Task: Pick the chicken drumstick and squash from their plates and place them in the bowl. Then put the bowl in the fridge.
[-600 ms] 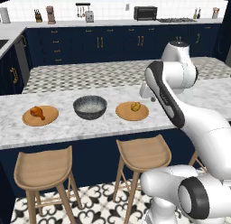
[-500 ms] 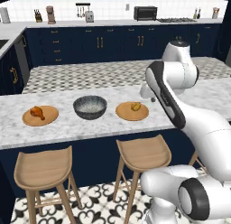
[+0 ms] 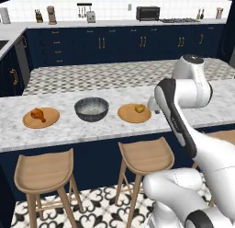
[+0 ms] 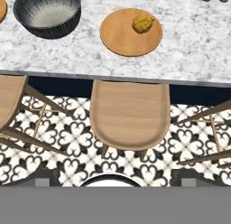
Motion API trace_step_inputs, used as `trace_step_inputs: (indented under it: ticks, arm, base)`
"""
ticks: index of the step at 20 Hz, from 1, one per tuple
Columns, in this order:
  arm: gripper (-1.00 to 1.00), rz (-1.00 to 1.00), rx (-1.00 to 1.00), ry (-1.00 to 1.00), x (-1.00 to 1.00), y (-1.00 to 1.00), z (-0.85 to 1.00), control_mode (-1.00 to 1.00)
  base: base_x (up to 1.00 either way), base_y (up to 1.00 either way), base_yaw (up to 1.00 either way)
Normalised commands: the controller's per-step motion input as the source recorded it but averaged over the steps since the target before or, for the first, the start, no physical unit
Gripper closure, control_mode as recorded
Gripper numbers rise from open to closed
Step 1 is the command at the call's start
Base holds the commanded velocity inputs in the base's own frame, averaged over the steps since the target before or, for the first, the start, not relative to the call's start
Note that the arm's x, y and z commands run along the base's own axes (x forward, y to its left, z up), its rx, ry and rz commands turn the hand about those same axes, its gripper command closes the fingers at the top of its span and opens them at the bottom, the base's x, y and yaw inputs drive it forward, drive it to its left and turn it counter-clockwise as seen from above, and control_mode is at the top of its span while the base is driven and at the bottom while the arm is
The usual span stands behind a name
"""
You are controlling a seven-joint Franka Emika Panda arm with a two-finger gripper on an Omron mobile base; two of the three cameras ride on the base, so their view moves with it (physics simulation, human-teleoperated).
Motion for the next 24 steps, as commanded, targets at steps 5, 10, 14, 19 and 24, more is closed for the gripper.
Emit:
trace_step_inputs:
  ticks: [5,10,14,19,24]
  arm:
    - [-1.00,0.00,0.05,-0.11,0.94,-0.06,-0.23,-1.00]
    - [-1.00,0.00,0.00,0.00,0.78,-0.15,-0.08,-1.00]
    - [-1.00,0.00,0.00,0.06,0.69,-0.16,0.00,-1.00]
    - [-1.00,0.00,0.00,0.02,0.52,-0.07,-0.09,-1.00]
    - [-1.00,0.00,0.00,0.00,0.45,-0.04,-0.29,-1.00]
  base:
    - [0.00,0.00,0.00]
    - [0.00,0.00,0.00]
    - [0.00,0.00,0.00]
    - [0.00,0.00,0.00]
    - [0.00,0.00,0.00]
